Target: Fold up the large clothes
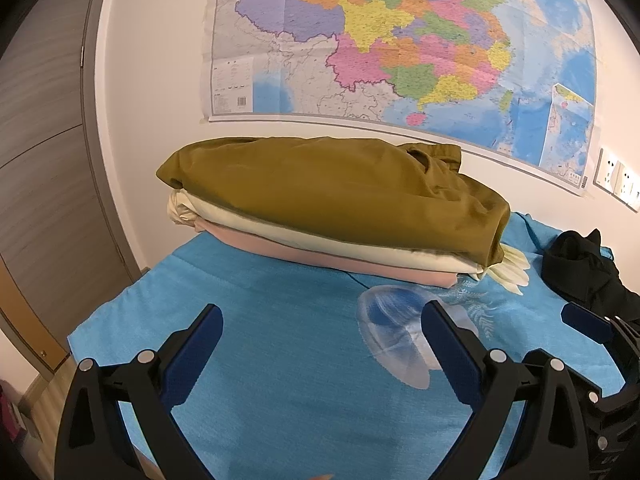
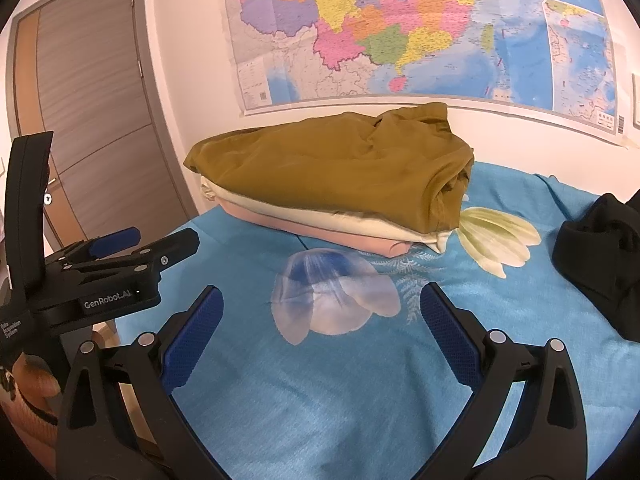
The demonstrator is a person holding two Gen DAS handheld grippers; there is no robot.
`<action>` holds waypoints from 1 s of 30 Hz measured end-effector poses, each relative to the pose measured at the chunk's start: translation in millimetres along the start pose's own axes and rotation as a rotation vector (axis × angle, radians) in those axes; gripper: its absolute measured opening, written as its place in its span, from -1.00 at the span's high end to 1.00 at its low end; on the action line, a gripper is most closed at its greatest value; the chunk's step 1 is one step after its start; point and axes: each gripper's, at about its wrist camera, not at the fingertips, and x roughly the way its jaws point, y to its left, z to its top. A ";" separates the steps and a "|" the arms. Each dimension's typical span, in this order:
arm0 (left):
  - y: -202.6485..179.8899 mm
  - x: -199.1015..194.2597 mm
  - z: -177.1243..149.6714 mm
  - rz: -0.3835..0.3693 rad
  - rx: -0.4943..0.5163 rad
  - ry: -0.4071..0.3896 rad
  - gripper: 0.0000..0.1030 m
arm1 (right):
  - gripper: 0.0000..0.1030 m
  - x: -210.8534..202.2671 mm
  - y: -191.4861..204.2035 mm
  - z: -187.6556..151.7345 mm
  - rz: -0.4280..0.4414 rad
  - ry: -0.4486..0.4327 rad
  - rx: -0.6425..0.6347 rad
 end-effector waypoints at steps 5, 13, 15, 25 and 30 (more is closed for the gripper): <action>-0.4 -0.7 -0.4 -0.002 -0.002 0.000 -0.87 | -0.89 0.8 1.2 -1.3 0.000 0.004 -0.002; -2.0 0.1 -1.1 -0.008 0.002 0.001 -0.87 | -0.89 -0.1 1.4 -1.8 -0.001 -0.002 -0.002; -2.3 0.0 -1.6 -0.009 0.003 0.002 -0.87 | -0.89 -0.2 1.4 -1.9 -0.003 -0.002 -0.002; -4.0 2.7 -2.8 -0.009 0.005 0.012 -0.87 | -0.89 0.5 1.4 -3.5 -0.005 0.006 0.004; -4.6 3.0 -4.0 -0.008 0.005 0.015 -0.87 | -0.89 0.6 0.7 -3.3 -0.008 0.006 0.004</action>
